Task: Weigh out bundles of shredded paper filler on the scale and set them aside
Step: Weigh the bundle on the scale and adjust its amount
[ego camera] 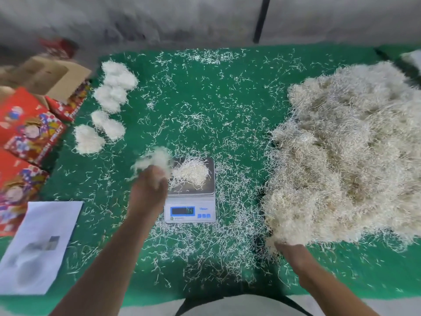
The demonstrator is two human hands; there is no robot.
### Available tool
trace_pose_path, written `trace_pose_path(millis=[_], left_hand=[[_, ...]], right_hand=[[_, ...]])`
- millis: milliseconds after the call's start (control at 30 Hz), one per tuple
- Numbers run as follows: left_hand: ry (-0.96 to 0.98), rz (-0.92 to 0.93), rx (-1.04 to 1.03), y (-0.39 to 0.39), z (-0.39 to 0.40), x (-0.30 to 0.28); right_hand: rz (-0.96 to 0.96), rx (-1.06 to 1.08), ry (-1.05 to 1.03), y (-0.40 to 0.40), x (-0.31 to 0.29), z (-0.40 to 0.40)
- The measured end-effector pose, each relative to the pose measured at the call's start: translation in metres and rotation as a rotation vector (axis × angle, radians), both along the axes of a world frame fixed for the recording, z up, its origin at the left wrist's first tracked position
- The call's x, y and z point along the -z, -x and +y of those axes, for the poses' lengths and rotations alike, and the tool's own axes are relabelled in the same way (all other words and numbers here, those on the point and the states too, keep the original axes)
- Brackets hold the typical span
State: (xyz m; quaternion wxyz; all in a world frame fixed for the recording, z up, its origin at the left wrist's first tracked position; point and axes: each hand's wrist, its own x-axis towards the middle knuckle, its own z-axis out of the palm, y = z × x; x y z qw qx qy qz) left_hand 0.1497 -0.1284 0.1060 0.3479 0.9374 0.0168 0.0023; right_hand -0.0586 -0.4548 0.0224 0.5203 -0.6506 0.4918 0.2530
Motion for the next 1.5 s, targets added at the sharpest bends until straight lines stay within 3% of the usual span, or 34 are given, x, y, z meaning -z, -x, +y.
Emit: trace_pose_path(millis=[200,433,900,1500], left_hand=[[-0.137,0.035,0.315,-0.043,-0.028,0.037],[-0.055,-0.009,0.217,-0.045,0.001,0.059],[0.033,-0.04,0.067,-0.026,0.061,0.064],[0.189,0.053,0.11,-0.069,0.046,0.076]], right_hand=[[0.02,-0.002,0.13,0.014,0.006,-0.015],[0.024,0.127,0.212,0.041,0.002,-0.006],[0.058,0.242,0.085,0.014,-0.011,0.048],[0.03,0.289,0.081,0.029,-0.016,0.066]])
